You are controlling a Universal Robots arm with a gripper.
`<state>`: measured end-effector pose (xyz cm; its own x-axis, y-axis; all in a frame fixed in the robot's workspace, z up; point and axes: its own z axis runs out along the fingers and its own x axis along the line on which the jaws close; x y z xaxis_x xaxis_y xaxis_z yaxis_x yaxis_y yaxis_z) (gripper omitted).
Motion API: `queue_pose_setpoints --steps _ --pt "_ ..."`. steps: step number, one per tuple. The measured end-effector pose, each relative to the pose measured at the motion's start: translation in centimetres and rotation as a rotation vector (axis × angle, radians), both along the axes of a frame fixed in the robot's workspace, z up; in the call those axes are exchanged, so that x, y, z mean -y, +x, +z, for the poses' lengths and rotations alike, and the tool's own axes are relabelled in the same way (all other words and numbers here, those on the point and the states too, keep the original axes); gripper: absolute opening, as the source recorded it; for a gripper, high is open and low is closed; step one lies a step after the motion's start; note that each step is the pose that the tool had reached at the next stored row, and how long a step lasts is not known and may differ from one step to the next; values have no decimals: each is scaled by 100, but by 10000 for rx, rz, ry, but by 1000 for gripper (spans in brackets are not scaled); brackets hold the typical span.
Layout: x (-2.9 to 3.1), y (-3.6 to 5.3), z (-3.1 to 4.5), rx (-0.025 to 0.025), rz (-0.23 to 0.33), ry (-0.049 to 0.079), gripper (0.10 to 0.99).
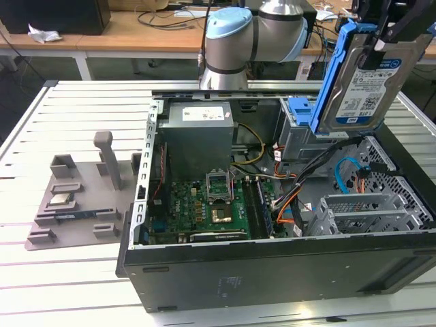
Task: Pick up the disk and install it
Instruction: 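Pick up the disk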
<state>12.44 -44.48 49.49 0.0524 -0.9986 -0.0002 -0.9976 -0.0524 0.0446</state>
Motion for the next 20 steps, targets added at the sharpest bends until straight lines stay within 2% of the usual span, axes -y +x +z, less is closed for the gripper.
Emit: queue_pose_setpoints --steps 5,20 --pt "124 0 -1 0 0 0 369" --pt "424 0 -7 0 0 1 369"
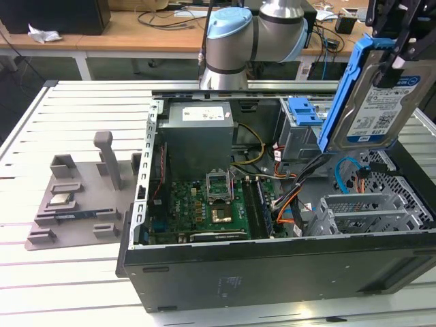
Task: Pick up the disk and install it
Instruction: 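Pick up the disk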
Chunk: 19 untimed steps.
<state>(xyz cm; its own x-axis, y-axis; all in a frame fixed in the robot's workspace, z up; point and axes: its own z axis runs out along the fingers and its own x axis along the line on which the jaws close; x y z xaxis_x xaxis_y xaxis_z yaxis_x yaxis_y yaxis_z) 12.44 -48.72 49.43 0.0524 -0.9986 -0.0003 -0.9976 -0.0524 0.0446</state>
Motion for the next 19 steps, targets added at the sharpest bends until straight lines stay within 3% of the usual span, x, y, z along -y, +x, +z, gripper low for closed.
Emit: queue_pose_setpoints --steps 4,16,19 --pt "114 0 -2 0 0 -1 369" --pt "336 0 -5 0 0 -1 369" --pt "424 0 -7 0 0 0 369"
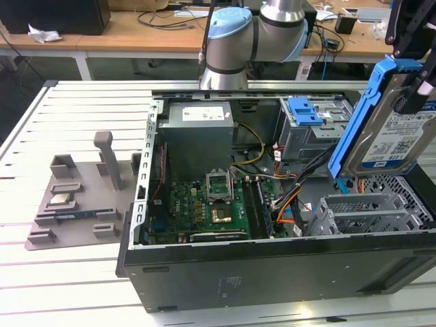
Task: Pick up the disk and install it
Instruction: 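Pick up the disk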
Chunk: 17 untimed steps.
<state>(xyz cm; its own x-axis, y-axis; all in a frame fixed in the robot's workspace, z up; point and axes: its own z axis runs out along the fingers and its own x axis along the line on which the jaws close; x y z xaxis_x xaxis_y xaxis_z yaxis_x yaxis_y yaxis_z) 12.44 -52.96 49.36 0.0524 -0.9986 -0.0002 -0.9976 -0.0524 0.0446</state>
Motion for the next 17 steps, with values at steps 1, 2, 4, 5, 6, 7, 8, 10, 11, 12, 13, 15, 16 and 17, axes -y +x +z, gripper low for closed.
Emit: queue_pose_setpoints --steps 1,2,4,5,6,7,8,10,11,12,13,15,16,17 --pt "24 0 0 0 0 0 369" --pt "47 0 -1 0 0 0 369" --pt "73 0 -2 0 1 0 369" --pt "94 0 -2 0 0 -1 369" --pt "109 0 -2 0 0 0 369" --pt "124 0 -3 0 0 0 369" --pt "145 0 -3 0 0 -1 369" --pt "183 0 -4 0 0 0 369" --pt "201 0 -4 0 0 -1 369" --pt "215 0 -5 0 1 -1 369" --pt "228 0 -5 0 0 0 369" --pt "276 0 -6 0 0 0 369" --pt "298 0 -7 0 0 -1 369" --pt "324 0 -8 0 0 -1 369"
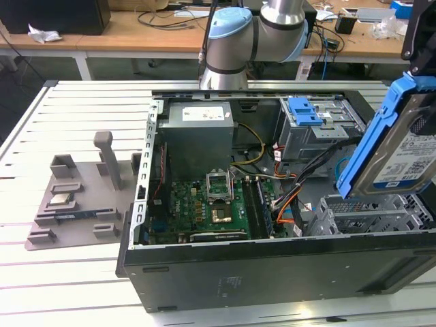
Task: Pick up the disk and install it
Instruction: 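Pick up the disk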
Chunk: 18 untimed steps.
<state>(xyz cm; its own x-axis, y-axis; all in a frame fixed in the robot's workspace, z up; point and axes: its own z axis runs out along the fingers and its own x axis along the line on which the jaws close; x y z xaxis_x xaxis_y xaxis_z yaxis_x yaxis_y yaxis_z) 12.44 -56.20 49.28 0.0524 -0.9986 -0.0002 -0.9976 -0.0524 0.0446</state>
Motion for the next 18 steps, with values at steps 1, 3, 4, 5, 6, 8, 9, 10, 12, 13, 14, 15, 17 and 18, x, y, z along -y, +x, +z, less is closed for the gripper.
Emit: queue_pose_setpoints --steps 1,3,4,5,6,8,9,10,12,13,14,15,17,18 --pt "15 0 -1 0 0 1 369" --pt "40 0 -2 0 0 0 369" --pt "55 0 -3 0 0 0 369" --pt "71 0 -5 0 0 1 369" --pt "78 0 -6 0 0 11 369" --pt "91 6 -16 1 -95 411 369" --pt "91 12 -29 5 -272 408 369" --pt "92 23 -54 9 -458 406 369" --pt "65 57 -139 14 -720 384 369" --pt "-30 80 -220 2 -735 334 369" --pt "-49 83 -261 -1 -738 314 369" --pt "-50 84 -271 -1 -736 312 369" --pt "-51 84 -273 -1 -736 310 369" --pt "-51 84 -274 -1 -736 311 369"
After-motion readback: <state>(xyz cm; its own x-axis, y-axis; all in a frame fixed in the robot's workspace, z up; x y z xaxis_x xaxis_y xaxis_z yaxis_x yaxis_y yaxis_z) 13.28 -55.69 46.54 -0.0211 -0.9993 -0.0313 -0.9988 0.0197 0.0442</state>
